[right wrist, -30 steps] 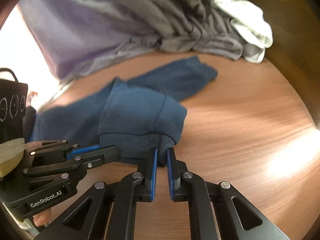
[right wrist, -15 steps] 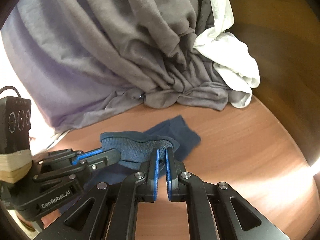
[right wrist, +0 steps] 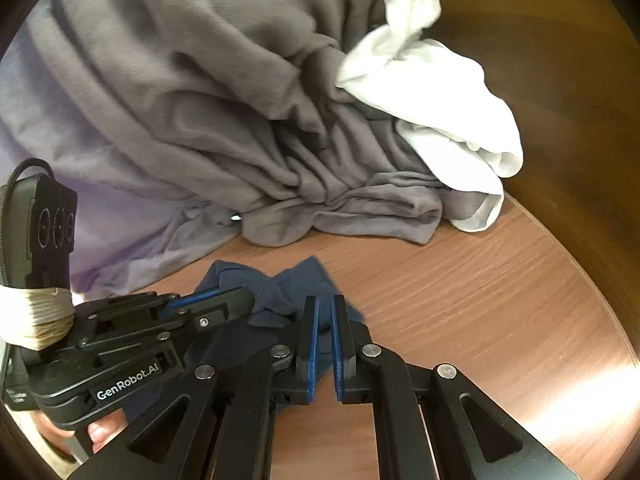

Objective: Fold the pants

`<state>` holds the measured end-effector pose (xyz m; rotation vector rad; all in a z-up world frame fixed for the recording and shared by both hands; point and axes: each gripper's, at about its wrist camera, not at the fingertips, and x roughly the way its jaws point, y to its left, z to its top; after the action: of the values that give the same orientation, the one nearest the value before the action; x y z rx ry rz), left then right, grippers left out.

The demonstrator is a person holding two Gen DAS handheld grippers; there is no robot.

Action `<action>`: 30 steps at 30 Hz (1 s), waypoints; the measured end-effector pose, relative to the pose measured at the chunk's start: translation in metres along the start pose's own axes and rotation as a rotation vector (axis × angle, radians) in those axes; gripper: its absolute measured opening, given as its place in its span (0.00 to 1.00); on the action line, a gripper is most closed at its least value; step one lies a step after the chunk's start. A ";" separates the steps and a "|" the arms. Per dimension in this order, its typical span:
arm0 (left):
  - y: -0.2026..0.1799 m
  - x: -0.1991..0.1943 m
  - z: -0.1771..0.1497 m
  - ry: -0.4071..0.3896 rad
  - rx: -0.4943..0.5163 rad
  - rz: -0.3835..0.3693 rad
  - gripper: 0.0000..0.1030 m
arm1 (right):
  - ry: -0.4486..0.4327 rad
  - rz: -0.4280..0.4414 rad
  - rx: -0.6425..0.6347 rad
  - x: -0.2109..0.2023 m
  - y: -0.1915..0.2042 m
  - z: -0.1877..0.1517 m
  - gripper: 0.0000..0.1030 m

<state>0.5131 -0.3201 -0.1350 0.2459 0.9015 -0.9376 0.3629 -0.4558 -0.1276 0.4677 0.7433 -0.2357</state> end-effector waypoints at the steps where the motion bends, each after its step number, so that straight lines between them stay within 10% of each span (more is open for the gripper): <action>1: 0.002 0.002 0.001 0.001 -0.006 -0.003 0.07 | -0.002 -0.003 0.002 0.003 -0.002 0.002 0.07; 5: 0.014 0.005 0.005 -0.012 -0.058 -0.003 0.10 | 0.009 -0.010 0.018 0.012 -0.011 0.006 0.10; 9: 0.021 -0.003 0.009 -0.041 -0.046 0.051 0.44 | 0.017 0.007 0.072 0.011 -0.018 0.002 0.29; 12: 0.025 -0.011 0.011 -0.053 -0.005 0.066 0.45 | 0.011 0.011 0.083 0.006 -0.018 -0.003 0.30; 23: 0.046 0.031 0.010 0.140 0.111 0.052 0.44 | 0.073 0.045 0.106 0.029 -0.012 -0.009 0.30; 27: 0.051 0.034 0.009 0.160 0.089 0.005 0.09 | 0.082 0.052 0.142 0.034 -0.017 -0.010 0.30; 30: 0.044 0.020 0.014 0.095 0.120 0.029 0.07 | 0.082 0.056 0.152 0.035 -0.018 -0.008 0.30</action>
<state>0.5609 -0.3136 -0.1497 0.4080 0.9277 -0.9606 0.3769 -0.4692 -0.1632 0.6446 0.7945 -0.2221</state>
